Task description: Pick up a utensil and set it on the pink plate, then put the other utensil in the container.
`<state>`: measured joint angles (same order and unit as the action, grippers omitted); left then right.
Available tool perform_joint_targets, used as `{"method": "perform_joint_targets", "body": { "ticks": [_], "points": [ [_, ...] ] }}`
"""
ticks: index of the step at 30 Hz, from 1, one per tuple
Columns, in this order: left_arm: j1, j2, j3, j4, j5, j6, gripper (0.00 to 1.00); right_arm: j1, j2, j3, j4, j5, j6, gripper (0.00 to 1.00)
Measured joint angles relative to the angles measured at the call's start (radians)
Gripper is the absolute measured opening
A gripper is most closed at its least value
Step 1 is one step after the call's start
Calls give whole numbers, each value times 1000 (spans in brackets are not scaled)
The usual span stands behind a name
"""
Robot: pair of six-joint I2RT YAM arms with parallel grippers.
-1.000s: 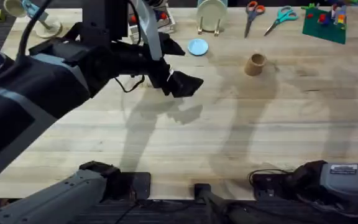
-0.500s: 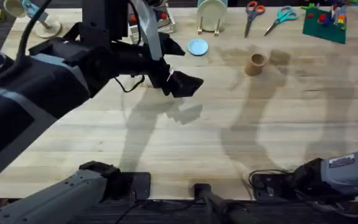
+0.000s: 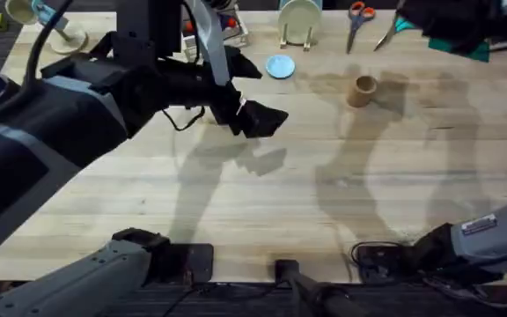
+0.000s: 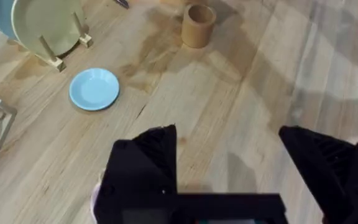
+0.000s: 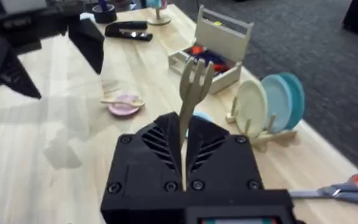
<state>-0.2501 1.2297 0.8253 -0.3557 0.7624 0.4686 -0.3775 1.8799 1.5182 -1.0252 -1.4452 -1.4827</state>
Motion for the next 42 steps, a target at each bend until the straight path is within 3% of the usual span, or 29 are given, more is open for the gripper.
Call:
{"method": "perform_joint_targets", "body": {
  "ticks": [9, 23, 42],
  "points": [
    [0, 0, 0, 0, 0, 0, 995, 0, 10, -107, 32, -9, -148, 29],
    [0, 0, 0, 0, 0, 0, 995, 0, 198, -110, 113, -14, -173, 29],
    [0, 0, 0, 0, 0, 0, 995, 0, 355, -110, 143, -9, -222, 29]
  ]
}}
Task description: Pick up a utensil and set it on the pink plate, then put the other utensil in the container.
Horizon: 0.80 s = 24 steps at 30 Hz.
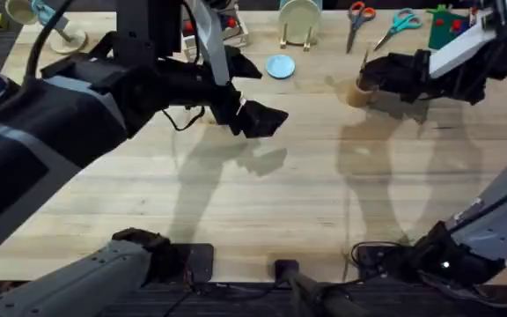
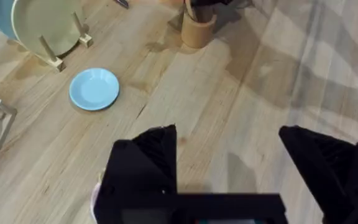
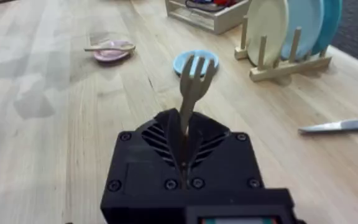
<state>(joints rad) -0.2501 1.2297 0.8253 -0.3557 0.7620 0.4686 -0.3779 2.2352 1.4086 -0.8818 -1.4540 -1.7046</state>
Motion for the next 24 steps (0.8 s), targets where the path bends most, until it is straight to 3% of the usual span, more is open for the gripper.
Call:
{"method": "perform_joint_targets", "body": {
  "ticks": [7, 12, 15, 24],
  "points": [
    [0, 0, 0, 0, 0, 0, 995, 0, 36, -2, 13, 13, -26, 50],
    [0, 0, 0, 0, 0, 0, 995, 0, 36, -2, 10, 15, -31, 306],
    [0, 0, 0, 0, 0, 0, 995, 0, 36, -2, 7, 15, -32, 386],
    [0, 0, 0, 0, 0, 0, 995, 0, 36, -2, -1, 10, -35, 431]
  ]
}}
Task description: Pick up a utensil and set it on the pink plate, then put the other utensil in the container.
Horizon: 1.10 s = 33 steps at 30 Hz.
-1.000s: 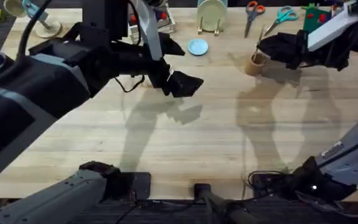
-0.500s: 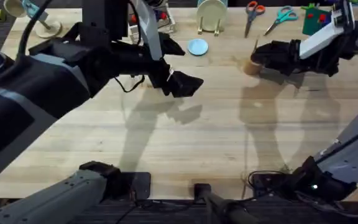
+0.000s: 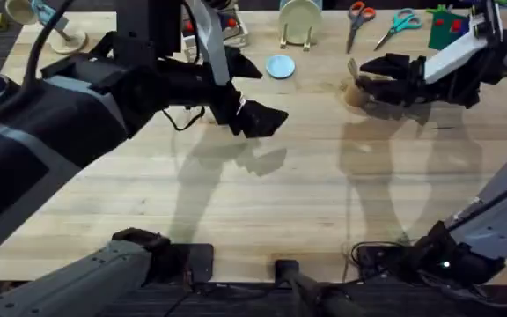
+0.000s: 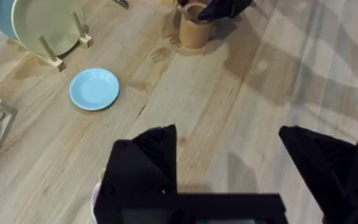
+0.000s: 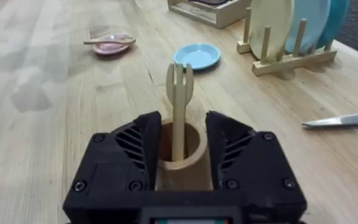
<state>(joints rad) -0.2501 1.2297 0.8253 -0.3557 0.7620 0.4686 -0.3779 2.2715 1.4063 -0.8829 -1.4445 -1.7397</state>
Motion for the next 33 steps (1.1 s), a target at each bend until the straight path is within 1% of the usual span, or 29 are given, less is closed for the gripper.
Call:
{"method": "perform_joint_targets", "body": {
  "ticks": [5, 11, 18, 22, 26, 33],
  "points": [
    [0, 0, 0, 0, 0, 0, 995, 0, -3, 16, -48, 0, 0, 456],
    [0, 0, 0, 0, 0, 0, 995, 0, -54, 98, -226, 13, -1, 506],
    [0, 0, 0, 0, 0, 0, 995, 0, -153, 238, -530, 83, -8, 622],
    [0, 0, 0, 0, 0, 0, 994, 0, -193, 299, -732, 150, -11, 716],
    [0, 0, 0, 0, 0, 0, 994, 0, -240, 318, -734, 188, 34, 732],
    [0, 0, 0, 0, 0, 0, 995, 0, -340, 319, -734, 252, 212, 735]
  ]
}}
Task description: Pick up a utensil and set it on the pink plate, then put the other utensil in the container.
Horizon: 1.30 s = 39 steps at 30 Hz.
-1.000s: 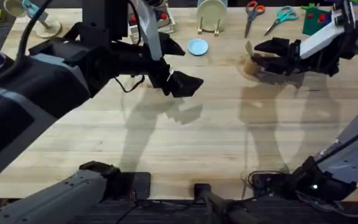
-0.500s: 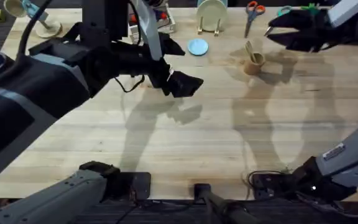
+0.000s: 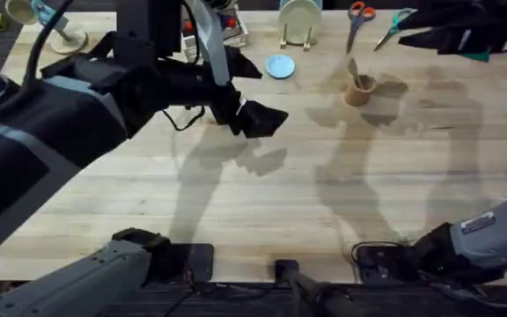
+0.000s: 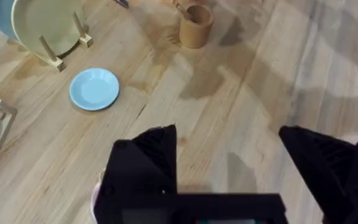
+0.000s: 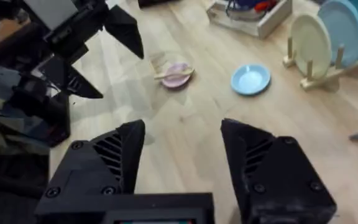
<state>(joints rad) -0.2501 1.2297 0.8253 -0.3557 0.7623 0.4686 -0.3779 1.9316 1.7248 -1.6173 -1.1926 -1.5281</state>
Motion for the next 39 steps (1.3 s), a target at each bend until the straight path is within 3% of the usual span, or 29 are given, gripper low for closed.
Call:
{"method": "perform_joint_targets", "body": {
  "ticks": [24, 32, 35, 39],
  "points": [
    [0, 0, 0, 0, 0, 0, 995, 0, -509, 0, 15, 492, 720, 739],
    [0, 0, 0, 0, 0, 0, 995, 0, -628, 0, 55, 739, 1007, 733],
    [0, 0, 0, 0, 0, 0, 995, 0, -663, 0, 52, 829, 1082, 782],
    [0, 0, 0, 0, 0, 0, 995, 0, -695, 0, 44, 884, 1127, 929]
  ]
}}
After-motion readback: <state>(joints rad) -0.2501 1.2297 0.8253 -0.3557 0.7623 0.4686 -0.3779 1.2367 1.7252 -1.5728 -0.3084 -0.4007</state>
